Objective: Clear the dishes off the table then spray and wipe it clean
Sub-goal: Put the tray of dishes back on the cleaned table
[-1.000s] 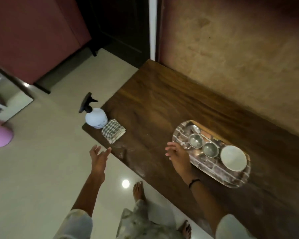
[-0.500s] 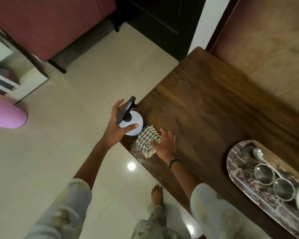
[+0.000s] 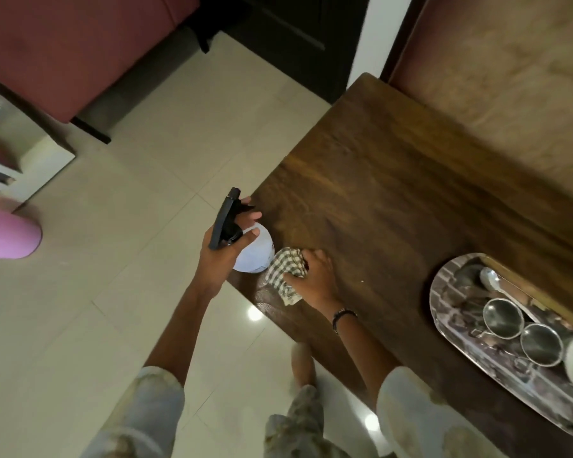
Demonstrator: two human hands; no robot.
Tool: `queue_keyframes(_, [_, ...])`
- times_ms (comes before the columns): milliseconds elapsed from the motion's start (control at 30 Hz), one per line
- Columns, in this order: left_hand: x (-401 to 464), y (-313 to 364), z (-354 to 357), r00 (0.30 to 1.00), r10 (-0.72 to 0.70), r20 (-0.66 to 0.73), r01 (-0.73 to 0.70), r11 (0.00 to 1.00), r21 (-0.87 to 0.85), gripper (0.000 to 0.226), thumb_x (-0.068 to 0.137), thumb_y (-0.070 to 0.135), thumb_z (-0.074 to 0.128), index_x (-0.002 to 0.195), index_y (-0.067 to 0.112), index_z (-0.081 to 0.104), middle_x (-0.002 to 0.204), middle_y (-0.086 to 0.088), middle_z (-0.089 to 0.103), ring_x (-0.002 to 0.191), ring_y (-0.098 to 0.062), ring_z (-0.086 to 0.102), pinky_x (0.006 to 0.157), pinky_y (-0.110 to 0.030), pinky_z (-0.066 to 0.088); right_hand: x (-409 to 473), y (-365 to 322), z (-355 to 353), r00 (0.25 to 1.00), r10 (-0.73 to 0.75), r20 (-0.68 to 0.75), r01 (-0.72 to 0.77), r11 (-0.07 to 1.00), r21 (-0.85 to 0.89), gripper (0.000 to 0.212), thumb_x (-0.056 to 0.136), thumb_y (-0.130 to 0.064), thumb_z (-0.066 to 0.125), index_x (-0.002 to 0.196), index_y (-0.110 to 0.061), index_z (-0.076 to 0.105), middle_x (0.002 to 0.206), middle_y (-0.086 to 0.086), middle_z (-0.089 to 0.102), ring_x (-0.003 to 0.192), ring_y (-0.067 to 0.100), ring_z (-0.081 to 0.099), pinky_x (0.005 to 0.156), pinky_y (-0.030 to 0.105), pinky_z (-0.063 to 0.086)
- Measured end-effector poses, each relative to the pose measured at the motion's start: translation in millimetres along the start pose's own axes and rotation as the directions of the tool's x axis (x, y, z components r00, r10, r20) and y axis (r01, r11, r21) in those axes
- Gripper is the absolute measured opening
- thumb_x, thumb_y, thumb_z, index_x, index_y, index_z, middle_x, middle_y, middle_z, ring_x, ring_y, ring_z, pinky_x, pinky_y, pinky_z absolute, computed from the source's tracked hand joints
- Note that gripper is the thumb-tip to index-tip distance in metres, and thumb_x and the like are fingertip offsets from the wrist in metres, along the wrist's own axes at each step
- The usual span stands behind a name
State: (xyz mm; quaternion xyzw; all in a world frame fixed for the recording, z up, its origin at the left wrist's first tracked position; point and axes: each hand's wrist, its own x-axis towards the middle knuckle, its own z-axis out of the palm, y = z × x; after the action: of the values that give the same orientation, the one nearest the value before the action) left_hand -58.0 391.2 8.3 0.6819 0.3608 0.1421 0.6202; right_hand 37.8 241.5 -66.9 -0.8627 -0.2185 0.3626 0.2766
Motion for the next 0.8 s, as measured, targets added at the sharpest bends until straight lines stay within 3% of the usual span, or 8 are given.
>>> queue_keyframes(133, [-42.1, 19.5, 45.7, 0.998, 0.0, -0.058, -0.002, 0.999, -0.034, 0.048, 0.086, 0.0, 0.062, 0.132, 0.008, 0.05, 0.122, -0.008, 0.064, 0.11, -0.009, 0.062, 0.097, -0.02, 0.047, -44.4, 51.0, -41.0, 0.978, 0.172, -0.122, -0.102, 0.892, 0.441, 0.048, 0.081, -0.022, 0.076, 0.124, -0.017, 0.057, 0.115, -0.002, 0.064, 0.104, 0.018, 0.064, 0.09, 0.036, 0.055])
queue_keyframes(233, [-82.0, 28.2, 95.9, 0.993, -0.112, -0.03, 0.11, 0.993, -0.052, 0.034, 0.086, 0.006, 0.065, 0.119, 0.01, 0.059, 0.108, -0.004, 0.068, 0.096, 0.001, 0.065, 0.094, -0.022, 0.051, -88.1, 96.8, -83.8, 0.928, 0.337, -0.159, -0.146, 0.722, 0.677, 0.045, 0.081, -0.016, 0.078, 0.119, -0.019, 0.054, 0.113, 0.002, 0.067, 0.096, 0.016, 0.066, 0.076, 0.027, 0.056])
queue_keyframes(300, [-113.9, 36.8, 134.8, 0.991, -0.134, 0.007, 0.134, 0.99, -0.046, 0.026, 0.085, 0.009, 0.066, 0.11, 0.015, 0.063, 0.101, 0.001, 0.069, 0.091, 0.007, 0.064, 0.085, -0.01, 0.05, -125.1, 123.7, -117.3, 0.914, 0.384, -0.135, -0.137, 0.602, 0.787, 0.045, 0.084, -0.011, 0.074, 0.122, -0.019, 0.052, 0.111, 0.0, 0.067, 0.094, 0.013, 0.066, 0.071, 0.02, 0.053])
queue_keyframes(400, [-161.8, 52.6, 195.7, 0.991, -0.121, 0.056, 0.124, 0.992, -0.038, 0.027, 0.084, 0.008, 0.067, 0.11, 0.015, 0.063, 0.098, 0.004, 0.07, 0.093, 0.004, 0.064, 0.082, -0.005, 0.047, -180.7, 165.1, -162.4, 0.911, 0.383, -0.155, -0.098, 0.565, 0.819, 0.042, 0.084, -0.01, 0.073, 0.123, -0.015, 0.059, 0.113, 0.002, 0.071, 0.097, 0.015, 0.069, 0.081, 0.029, 0.057])
queue_keyframes(533, [-226.7, 70.0, 279.9, 0.986, -0.132, 0.106, 0.135, 0.991, -0.024, 0.035, 0.082, 0.01, 0.07, 0.115, 0.005, 0.061, 0.104, -0.008, 0.069, 0.098, -0.01, 0.064, 0.089, -0.021, 0.05, -259.7, 217.3, -222.4, 0.897, 0.39, -0.206, -0.038, 0.533, 0.845, 0.031, 0.086, -0.009, 0.071, 0.117, -0.012, 0.065, 0.105, 0.002, 0.072, 0.085, 0.006, 0.068, 0.062, 0.012, 0.053])
queue_keyframes(667, [-295.9, 92.1, 358.7, 0.982, -0.157, 0.102, 0.164, 0.985, -0.059, 0.027, 0.08, 0.006, 0.071, 0.105, 0.005, 0.061, 0.095, -0.002, 0.067, 0.085, 0.003, 0.063, 0.079, -0.013, 0.048, -334.4, 268.7, -275.0, 0.879, 0.423, -0.221, -0.021, 0.496, 0.868, 0.026, 0.089, -0.009, 0.068, 0.114, -0.011, 0.064, 0.098, 0.001, 0.072, 0.079, 0.008, 0.068, 0.055, 0.014, 0.052])
queue_keyframes(800, [-354.0, 107.4, 410.8, 0.977, -0.188, 0.106, 0.199, 0.975, -0.104, 0.048, 0.079, 0.007, 0.072, 0.124, 0.003, 0.055, 0.115, -0.012, 0.066, 0.107, -0.019, 0.061, 0.085, -0.022, 0.045, -389.6, 313.0, -310.8, 0.844, 0.48, -0.238, -0.036, 0.494, 0.869, 0.027, 0.087, -0.01, 0.071, 0.114, -0.01, 0.066, 0.102, 0.005, 0.073, 0.081, 0.012, 0.07, 0.059, 0.021, 0.054])
